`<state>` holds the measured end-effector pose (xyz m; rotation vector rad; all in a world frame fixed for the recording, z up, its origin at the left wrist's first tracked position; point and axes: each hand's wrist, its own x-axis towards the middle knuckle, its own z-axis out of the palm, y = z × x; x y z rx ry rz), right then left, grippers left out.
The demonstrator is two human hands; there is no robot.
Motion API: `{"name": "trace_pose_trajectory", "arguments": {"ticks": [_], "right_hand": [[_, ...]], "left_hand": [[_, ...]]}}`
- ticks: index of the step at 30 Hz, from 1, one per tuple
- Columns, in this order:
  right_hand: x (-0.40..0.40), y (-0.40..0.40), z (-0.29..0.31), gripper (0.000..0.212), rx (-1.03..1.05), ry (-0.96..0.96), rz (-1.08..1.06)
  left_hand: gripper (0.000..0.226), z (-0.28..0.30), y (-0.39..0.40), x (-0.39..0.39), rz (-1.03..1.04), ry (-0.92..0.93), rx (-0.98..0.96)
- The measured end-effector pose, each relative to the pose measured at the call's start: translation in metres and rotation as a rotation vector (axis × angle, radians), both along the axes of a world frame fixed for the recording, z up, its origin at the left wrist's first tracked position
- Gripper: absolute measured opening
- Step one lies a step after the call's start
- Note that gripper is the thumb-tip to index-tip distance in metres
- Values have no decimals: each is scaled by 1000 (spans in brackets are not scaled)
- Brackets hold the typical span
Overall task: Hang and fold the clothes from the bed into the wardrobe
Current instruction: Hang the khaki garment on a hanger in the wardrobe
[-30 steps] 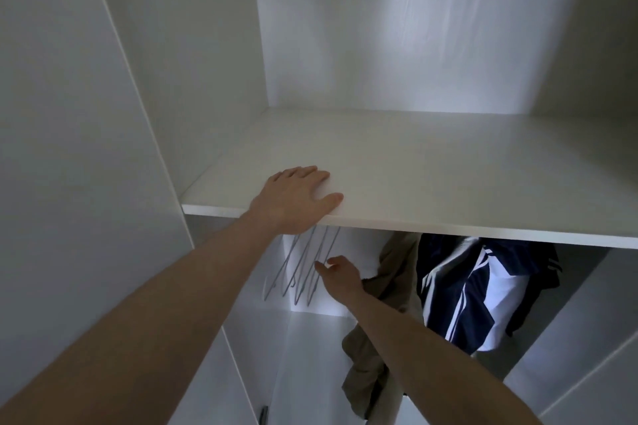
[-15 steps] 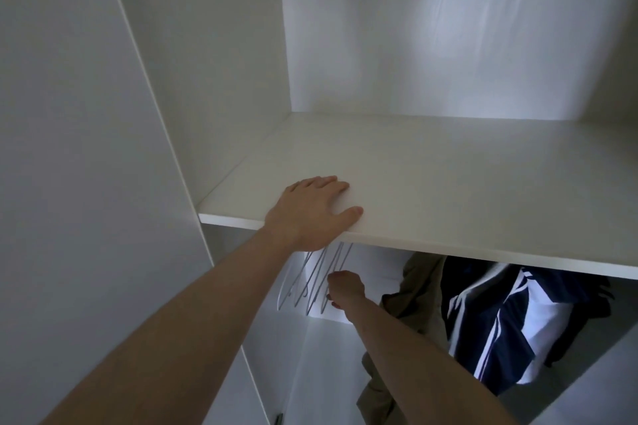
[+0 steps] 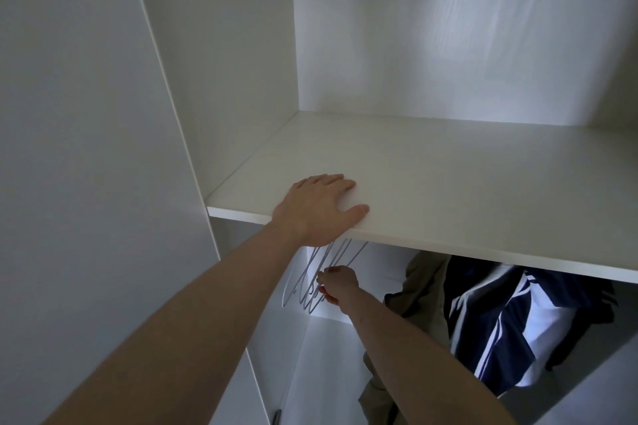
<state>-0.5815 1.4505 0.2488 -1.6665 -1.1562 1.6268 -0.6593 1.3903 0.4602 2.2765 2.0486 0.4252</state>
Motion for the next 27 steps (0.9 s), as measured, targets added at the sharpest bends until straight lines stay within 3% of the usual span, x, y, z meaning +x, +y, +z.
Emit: {"name": "trace_pose_trajectory", "arguments": {"ticks": [10,27], "right_hand": [[35,-22,9,14,161,179,-195],[112,-117,37,15,217,157,-211]], "left_hand": [[71,2,-4,2,-3,4,2],[73,0,-6,1,-20,7,51]]}}
